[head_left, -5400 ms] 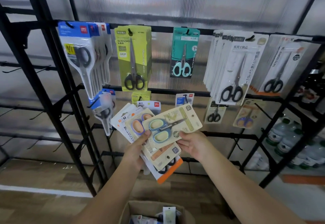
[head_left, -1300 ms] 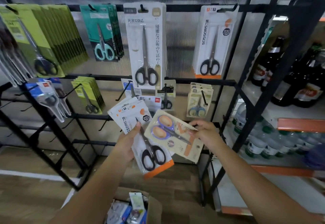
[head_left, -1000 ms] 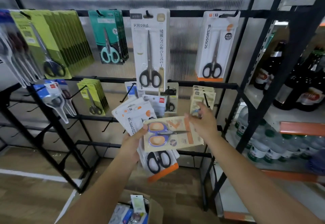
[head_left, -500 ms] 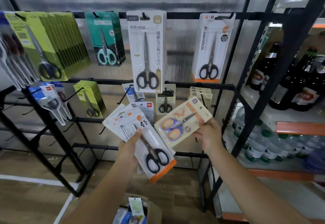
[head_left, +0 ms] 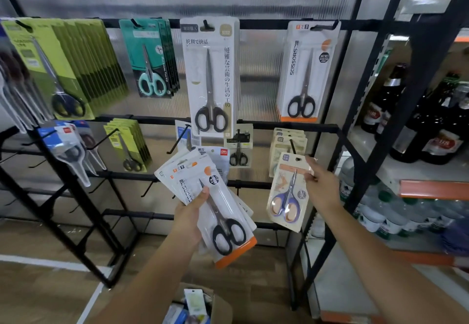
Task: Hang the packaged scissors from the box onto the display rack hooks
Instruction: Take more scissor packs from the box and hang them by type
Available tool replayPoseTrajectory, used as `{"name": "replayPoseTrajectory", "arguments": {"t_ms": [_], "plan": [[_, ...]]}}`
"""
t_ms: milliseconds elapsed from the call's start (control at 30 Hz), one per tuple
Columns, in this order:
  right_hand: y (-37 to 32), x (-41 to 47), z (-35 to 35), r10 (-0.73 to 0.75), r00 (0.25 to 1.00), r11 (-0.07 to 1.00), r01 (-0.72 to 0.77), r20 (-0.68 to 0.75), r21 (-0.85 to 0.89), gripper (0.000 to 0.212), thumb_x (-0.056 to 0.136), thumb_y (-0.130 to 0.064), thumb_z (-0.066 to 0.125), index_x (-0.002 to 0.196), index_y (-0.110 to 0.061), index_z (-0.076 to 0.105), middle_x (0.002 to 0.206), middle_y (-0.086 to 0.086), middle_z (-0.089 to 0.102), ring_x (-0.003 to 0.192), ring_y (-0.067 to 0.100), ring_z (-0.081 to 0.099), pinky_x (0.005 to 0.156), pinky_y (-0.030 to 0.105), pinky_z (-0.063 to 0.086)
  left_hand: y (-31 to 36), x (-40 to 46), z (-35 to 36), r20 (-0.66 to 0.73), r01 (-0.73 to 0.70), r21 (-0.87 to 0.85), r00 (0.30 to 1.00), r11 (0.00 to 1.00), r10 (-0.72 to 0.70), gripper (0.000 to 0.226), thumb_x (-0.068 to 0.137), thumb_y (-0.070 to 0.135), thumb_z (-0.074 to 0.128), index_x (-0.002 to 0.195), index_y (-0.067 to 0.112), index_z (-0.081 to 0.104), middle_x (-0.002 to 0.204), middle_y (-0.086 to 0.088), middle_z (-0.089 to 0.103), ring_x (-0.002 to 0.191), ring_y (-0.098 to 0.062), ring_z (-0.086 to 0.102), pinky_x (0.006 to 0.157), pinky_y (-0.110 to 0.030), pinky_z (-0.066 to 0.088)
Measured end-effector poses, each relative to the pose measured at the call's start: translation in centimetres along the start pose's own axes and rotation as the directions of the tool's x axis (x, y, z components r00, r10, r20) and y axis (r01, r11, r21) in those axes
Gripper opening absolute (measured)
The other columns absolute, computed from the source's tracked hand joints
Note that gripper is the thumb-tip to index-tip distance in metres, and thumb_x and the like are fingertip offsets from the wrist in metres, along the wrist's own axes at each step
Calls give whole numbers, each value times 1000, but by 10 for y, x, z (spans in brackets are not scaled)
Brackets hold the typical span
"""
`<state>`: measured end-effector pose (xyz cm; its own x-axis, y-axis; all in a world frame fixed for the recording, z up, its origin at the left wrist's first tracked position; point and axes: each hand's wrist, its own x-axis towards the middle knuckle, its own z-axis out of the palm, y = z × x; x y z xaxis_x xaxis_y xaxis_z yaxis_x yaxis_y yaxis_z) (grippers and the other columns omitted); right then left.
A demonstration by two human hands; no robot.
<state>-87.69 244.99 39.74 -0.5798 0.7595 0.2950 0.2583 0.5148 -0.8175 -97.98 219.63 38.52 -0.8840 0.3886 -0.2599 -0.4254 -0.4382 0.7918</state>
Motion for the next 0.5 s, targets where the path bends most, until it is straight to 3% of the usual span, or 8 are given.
{"name": "replayPoseTrajectory", "arguments": {"t_ms": [67,167,267,333,400,467,500], "plan": [[1,7,4,15,1000,1000,-15,24,-6,45,93,2,46,135,-13,49,117,14,63,62,3,50,48,-1,36,1,1,0,-27,10,15,1000,1000,-10,69,60,23,76,126,15,57,121,-13,65,109,-35,62,96,-58,45],[0,19,7,34,999,997,-30,41,-75,44,95,-4,44,136,-19,47,121,11,62,70,10,54,54,10,40,1,4,-1,-62,21,24,998,999,-20,75,57,26,78,127,15,56,121,-13,65,110,-37,60,98,-59,43],[-9,35,12,129,984,978,-106,124,-180,48,95,-11,43,141,-25,41,134,9,50,99,23,57,79,29,49,3,7,-1,-59,0,55,998,999,3,71,59,28,76,126,16,56,121,-12,65,110,-35,61,97,-58,44],[-17,36,19,191,978,967,-173,81,-189,48,93,-10,47,140,-18,41,140,12,40,117,30,49,94,35,44,4,8,0,-45,-6,52,999,999,9,61,63,26,74,121,17,58,120,-12,65,109,-34,62,96,-57,46],[-24,21,30,153,988,988,-153,-2,-14,38,89,-2,52,126,-8,52,127,12,50,111,26,52,88,23,41,6,10,0,-39,10,11,999,1000,-10,51,66,24,71,116,19,60,119,-14,65,108,-35,61,96,-57,45],[-32,-8,41,77,994,988,-87,77,126,27,86,2,57,110,-8,60,99,-1,59,97,17,56,68,6,38,8,10,0,-32,41,-16,999,999,-41,59,67,24,70,123,17,57,122,-16,63,112,-38,59,98,-61,42],[-37,-23,47,53,987,980,-81,153,181,25,85,0,59,107,-11,60,90,-7,57,90,12,57,65,4,37,8,10,1,-32,50,-20,998,999,-51,64,66,24,71,128,16,55,124,-17,62,113,-40,58,99,-62,41]]}}
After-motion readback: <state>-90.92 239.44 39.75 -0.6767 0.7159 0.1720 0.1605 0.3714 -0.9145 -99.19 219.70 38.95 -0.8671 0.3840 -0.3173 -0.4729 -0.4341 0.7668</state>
